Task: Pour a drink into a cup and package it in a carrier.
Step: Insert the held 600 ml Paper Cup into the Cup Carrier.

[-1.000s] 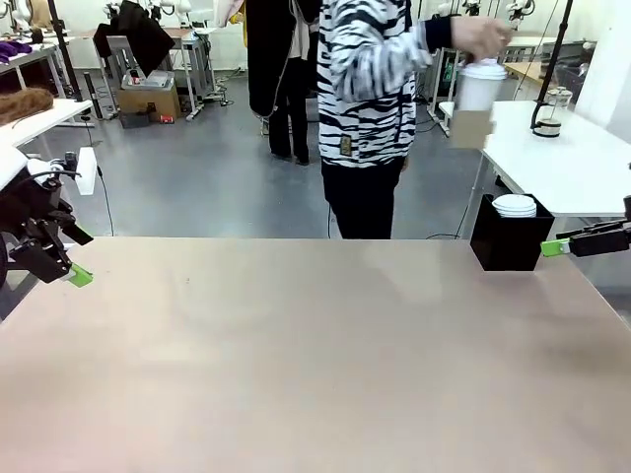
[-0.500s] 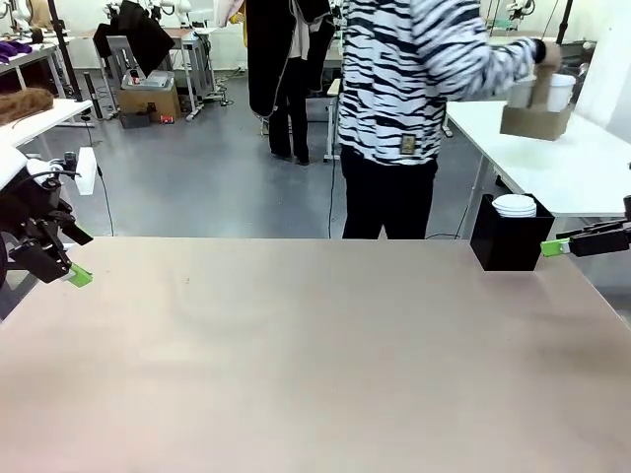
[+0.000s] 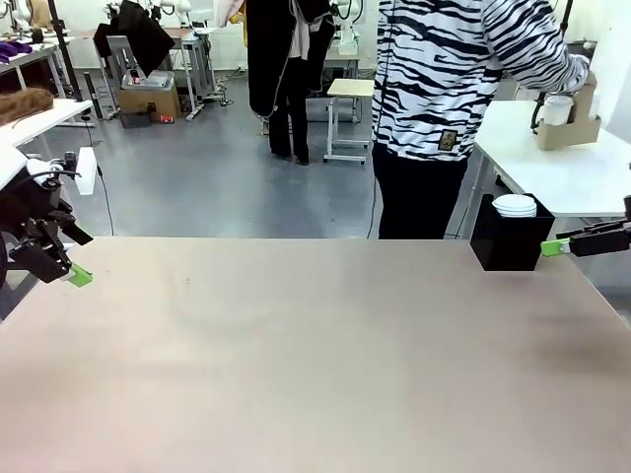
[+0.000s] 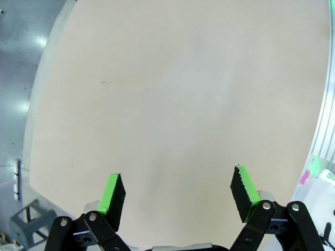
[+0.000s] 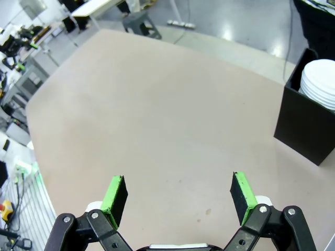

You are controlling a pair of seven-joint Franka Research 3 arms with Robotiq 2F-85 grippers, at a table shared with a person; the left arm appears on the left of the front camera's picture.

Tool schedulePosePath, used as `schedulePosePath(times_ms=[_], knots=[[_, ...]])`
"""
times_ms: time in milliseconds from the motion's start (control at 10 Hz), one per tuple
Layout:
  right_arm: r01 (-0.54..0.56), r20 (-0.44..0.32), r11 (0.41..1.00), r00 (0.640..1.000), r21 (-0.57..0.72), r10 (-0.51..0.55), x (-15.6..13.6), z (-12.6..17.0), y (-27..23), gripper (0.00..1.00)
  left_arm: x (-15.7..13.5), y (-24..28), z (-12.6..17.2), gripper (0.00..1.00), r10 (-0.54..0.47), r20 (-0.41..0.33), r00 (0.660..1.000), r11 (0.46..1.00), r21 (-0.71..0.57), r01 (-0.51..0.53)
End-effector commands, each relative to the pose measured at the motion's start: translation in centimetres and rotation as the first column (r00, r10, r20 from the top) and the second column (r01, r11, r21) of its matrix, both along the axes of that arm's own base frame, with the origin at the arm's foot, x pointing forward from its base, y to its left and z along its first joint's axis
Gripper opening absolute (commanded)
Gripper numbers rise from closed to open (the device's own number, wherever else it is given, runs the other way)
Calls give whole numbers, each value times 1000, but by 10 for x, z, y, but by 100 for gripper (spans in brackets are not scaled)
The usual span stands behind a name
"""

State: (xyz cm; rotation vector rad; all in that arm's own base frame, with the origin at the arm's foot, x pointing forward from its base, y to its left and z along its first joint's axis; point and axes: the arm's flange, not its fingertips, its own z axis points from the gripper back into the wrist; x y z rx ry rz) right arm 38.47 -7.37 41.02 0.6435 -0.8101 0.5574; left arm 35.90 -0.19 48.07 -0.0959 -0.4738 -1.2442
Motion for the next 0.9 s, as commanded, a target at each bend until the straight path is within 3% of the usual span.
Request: schedulePosePath(times_ms=[0,800], knots=[[-11,29,1000,1000,10,11,1,-4,0,100,0,1,0,100,-11,1,1000,1000,-22,11],[-11,29,1000,1000,10,11,1,-4,0,100,0,1,0,100,-11,1,1000,1000,-22,11]])
